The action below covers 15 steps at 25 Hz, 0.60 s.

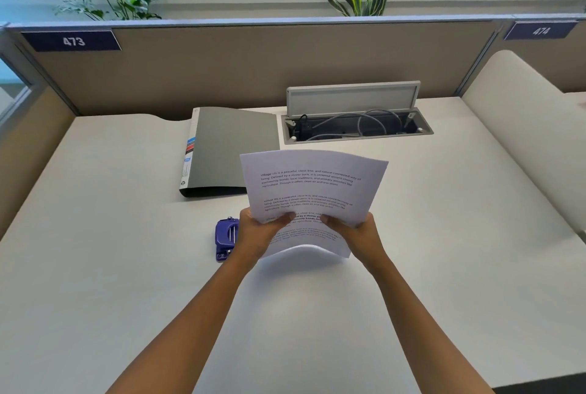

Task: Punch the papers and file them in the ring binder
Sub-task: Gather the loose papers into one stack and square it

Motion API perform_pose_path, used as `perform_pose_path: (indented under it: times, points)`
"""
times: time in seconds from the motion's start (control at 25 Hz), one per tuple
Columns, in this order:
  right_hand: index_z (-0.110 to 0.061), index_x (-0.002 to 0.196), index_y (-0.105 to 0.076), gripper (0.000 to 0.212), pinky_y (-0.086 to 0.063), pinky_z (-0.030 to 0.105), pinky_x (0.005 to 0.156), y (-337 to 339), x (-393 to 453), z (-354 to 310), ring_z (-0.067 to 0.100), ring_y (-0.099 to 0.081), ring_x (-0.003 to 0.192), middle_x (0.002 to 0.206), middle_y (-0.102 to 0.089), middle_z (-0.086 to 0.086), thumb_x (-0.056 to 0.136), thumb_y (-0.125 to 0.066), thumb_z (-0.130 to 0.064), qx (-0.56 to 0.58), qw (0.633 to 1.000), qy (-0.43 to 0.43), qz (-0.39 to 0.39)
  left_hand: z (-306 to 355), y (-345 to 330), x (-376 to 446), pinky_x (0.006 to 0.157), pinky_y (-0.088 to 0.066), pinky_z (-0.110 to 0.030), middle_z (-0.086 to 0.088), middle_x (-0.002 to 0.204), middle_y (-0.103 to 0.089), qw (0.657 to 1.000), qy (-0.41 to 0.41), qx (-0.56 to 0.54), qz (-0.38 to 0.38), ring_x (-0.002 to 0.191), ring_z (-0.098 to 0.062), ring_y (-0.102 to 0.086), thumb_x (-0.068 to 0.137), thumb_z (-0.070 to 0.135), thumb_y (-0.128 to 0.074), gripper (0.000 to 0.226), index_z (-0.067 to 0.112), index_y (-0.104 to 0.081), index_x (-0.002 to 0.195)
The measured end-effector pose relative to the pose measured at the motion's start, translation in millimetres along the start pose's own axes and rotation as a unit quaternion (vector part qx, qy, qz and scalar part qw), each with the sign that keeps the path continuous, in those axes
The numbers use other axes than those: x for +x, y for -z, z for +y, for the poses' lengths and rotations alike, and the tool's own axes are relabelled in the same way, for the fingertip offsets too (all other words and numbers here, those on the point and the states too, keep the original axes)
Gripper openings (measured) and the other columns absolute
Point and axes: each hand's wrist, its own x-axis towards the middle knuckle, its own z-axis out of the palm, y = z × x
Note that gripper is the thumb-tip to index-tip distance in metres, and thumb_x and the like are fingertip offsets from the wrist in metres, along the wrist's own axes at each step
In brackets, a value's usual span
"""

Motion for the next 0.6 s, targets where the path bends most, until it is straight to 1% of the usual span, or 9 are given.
perform_pose_path:
  times: [0.12, 0.2, 0.28, 0.36, 0.48, 0.6]
  points:
    - [-0.019, 0.112, -0.073, 0.034, -0.063, 0.036, 0.08, -1.6, -4.2, 7.0, 0.025, -0.073, 0.099, 0.109, -0.078, 0.003, 0.081, -0.083, -0.008, -0.008, 1.0, -0.019, -0.003, -11.0, 0.1, -3.2, 0.066, -0.06, -0.02, 0.007, 0.101, -0.07, 1.0, 0.021, -0.006, 0.002, 0.093, -0.018, -0.066, 0.075, 0.007, -0.084, 0.045, 0.036, -0.063, 0.102]
    - [-0.025, 0.109, -0.073, 0.035, -0.063, 0.036, 0.079, -0.8, -3.7, 8.2, 0.022, -0.074, 0.096, 0.107, -0.078, 0.0, 0.08, -0.083, -0.009, -0.015, 1.0, -0.022, -0.004, -14.5, 0.0, -2.4, 0.068, -0.06, -0.022, 0.006, 0.102, -0.07, 1.0, 0.024, -0.006, 0.007, 0.092, -0.019, -0.067, 0.075, 0.007, -0.084, 0.045, 0.034, -0.063, 0.104]
    - [-0.028, 0.109, -0.073, 0.036, -0.064, 0.036, 0.077, 0.8, -2.3, 8.2, 0.021, -0.074, 0.094, 0.106, -0.078, -0.001, 0.08, -0.084, -0.01, -0.02, 0.999, -0.028, -0.005, -16.2, 0.6, -0.4, 0.069, -0.06, -0.023, 0.006, 0.102, -0.07, 0.999, 0.03, -0.004, 0.012, 0.092, -0.018, -0.067, 0.074, 0.008, -0.085, 0.045, 0.033, -0.063, 0.105]
    - [-0.028, 0.109, -0.073, 0.036, -0.063, 0.037, 0.079, 1.5, -2.8, 10.9, 0.021, -0.074, 0.096, 0.107, -0.078, -0.001, 0.079, -0.084, -0.011, -0.022, 0.999, -0.033, -0.008, -20.4, 0.8, -0.5, 0.07, -0.061, -0.024, 0.006, 0.102, -0.071, 0.999, 0.043, -0.001, 0.006, 0.094, -0.017, -0.067, 0.074, 0.008, -0.085, 0.045, 0.034, -0.064, 0.104]
    - [-0.025, 0.112, -0.073, 0.036, -0.063, 0.035, 0.08, 2.1, -5.0, 14.6, 0.021, -0.074, 0.099, 0.108, -0.078, -0.002, 0.08, -0.084, -0.011, -0.028, 0.999, -0.042, -0.011, -25.1, 1.0, -2.0, 0.067, -0.06, -0.02, 0.007, 0.1, -0.072, 0.998, 0.067, 0.004, -0.004, 0.092, -0.015, -0.068, 0.073, 0.006, -0.085, 0.042, 0.032, -0.066, 0.1]
    - [-0.019, 0.115, -0.073, 0.036, -0.063, 0.041, 0.082, 6.4, -4.0, 11.4, 0.023, -0.075, 0.097, 0.109, -0.078, 0.0, 0.081, -0.084, -0.021, -0.057, 0.995, -0.069, -0.043, -20.4, 5.4, 2.1, 0.064, -0.059, -0.021, 0.003, 0.1, -0.075, 0.994, 0.104, 0.025, -0.026, 0.09, -0.017, -0.072, 0.071, 0.009, -0.088, 0.04, 0.023, -0.068, 0.103]
